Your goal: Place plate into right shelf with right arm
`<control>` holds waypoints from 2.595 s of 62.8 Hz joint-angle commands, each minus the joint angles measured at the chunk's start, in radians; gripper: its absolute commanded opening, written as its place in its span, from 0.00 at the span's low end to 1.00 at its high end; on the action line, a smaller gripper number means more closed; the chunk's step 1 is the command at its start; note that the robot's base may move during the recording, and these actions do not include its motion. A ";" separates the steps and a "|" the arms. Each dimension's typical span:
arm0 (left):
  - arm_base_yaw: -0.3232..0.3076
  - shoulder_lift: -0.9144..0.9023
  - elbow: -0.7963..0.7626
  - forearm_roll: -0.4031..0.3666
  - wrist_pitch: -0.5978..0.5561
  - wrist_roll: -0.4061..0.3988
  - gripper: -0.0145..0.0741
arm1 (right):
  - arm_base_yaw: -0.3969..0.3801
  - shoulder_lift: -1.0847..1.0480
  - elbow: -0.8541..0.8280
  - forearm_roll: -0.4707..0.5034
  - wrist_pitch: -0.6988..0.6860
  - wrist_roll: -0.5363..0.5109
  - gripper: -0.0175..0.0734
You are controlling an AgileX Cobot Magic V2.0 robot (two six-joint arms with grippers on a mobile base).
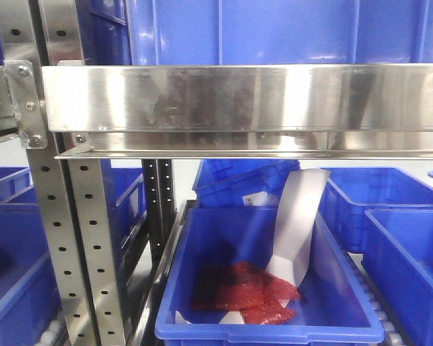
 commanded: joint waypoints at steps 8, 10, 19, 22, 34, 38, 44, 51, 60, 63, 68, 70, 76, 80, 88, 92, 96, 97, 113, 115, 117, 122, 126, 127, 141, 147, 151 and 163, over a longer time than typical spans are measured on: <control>-0.008 -0.002 0.008 -0.004 -0.087 0.003 0.11 | -0.006 -0.378 0.355 0.002 -0.105 0.001 0.25; -0.008 -0.002 0.008 -0.004 -0.087 0.003 0.11 | -0.006 -0.449 0.411 0.002 -0.105 0.001 0.25; -0.008 -0.002 0.008 -0.004 -0.087 0.003 0.11 | -0.006 -0.755 0.598 0.002 -0.102 0.001 0.25; -0.008 -0.002 0.008 -0.004 -0.087 0.003 0.11 | -0.006 -0.853 0.652 0.002 -0.097 0.001 0.25; -0.008 -0.002 0.008 -0.004 -0.084 0.003 0.11 | -0.005 -0.902 0.716 0.002 -0.078 0.001 0.25; -0.008 -0.002 0.008 -0.004 -0.084 0.003 0.11 | -0.005 -0.873 0.716 0.002 -0.063 0.001 0.25; -0.008 -0.002 0.008 -0.004 -0.084 0.003 0.11 | -0.005 -0.856 0.716 0.002 -0.063 0.001 0.25; -0.008 -0.002 0.008 -0.004 -0.084 0.003 0.11 | -0.005 -0.856 0.716 0.002 -0.064 0.001 0.25; -0.008 -0.002 0.008 -0.004 -0.084 0.003 0.11 | -0.005 -0.856 0.716 0.002 -0.064 0.001 0.25; -0.008 -0.002 0.008 -0.004 -0.084 0.003 0.11 | -0.005 -0.856 0.716 0.002 -0.064 0.001 0.25; -0.008 -0.002 0.008 -0.004 -0.084 0.003 0.11 | -0.005 -0.857 0.718 0.003 -0.071 0.001 0.25; -0.008 -0.002 0.008 -0.004 -0.084 0.003 0.11 | -0.005 -0.863 0.724 0.003 -0.084 0.001 0.25; -0.008 -0.002 0.008 -0.004 -0.084 0.003 0.11 | -0.018 -0.887 0.757 -0.043 -0.134 0.002 0.25; -0.008 -0.002 0.008 -0.004 -0.084 0.003 0.11 | -0.051 -0.911 0.796 -0.141 -0.181 0.016 0.25; -0.008 -0.002 0.008 -0.004 -0.084 0.003 0.11 | -0.148 -0.965 0.863 -0.254 -0.231 0.146 0.25; -0.008 -0.002 0.008 -0.004 -0.084 0.003 0.11 | -0.181 -0.963 0.894 -0.259 -0.224 0.211 0.25; -0.008 -0.002 0.008 -0.004 -0.084 0.003 0.11 | -0.198 -0.963 0.944 -0.259 -0.254 0.260 0.25; -0.008 -0.002 0.008 -0.004 -0.084 0.003 0.11 | -0.199 -0.963 0.958 -0.259 -0.267 0.269 0.25; -0.008 -0.002 0.008 -0.004 -0.084 0.003 0.11 | -0.194 -0.964 0.954 -0.319 -0.234 0.255 0.25; -0.008 -0.002 0.008 -0.004 -0.084 0.003 0.11 | -0.193 -0.964 0.954 -0.317 -0.234 0.255 0.25; -0.008 -0.002 0.008 -0.004 -0.084 0.003 0.11 | -0.193 -0.964 0.954 -0.312 -0.234 0.255 0.25; -0.008 -0.002 0.008 -0.004 -0.084 0.003 0.11 | -0.193 -0.964 0.954 -0.301 -0.234 0.237 0.25; -0.008 -0.002 0.008 -0.004 -0.084 0.003 0.11 | -0.193 -0.964 0.954 -0.298 -0.234 0.217 0.25; -0.008 -0.002 0.008 -0.004 -0.084 0.003 0.11 | -0.193 -0.964 0.954 -0.298 -0.234 0.217 0.25; -0.008 -0.002 0.008 -0.004 -0.084 0.003 0.11 | -0.193 -0.964 0.954 -0.293 -0.234 0.211 0.25; -0.008 -0.002 0.008 -0.004 -0.084 0.003 0.11 | -0.193 -0.964 0.954 -0.286 -0.232 0.211 0.25; -0.008 -0.002 0.008 -0.004 -0.084 0.003 0.11 | -0.193 -0.964 0.954 -0.286 -0.232 0.211 0.25; -0.008 -0.002 0.008 -0.004 -0.084 0.003 0.11 | -0.193 -0.964 0.954 -0.286 -0.232 0.211 0.25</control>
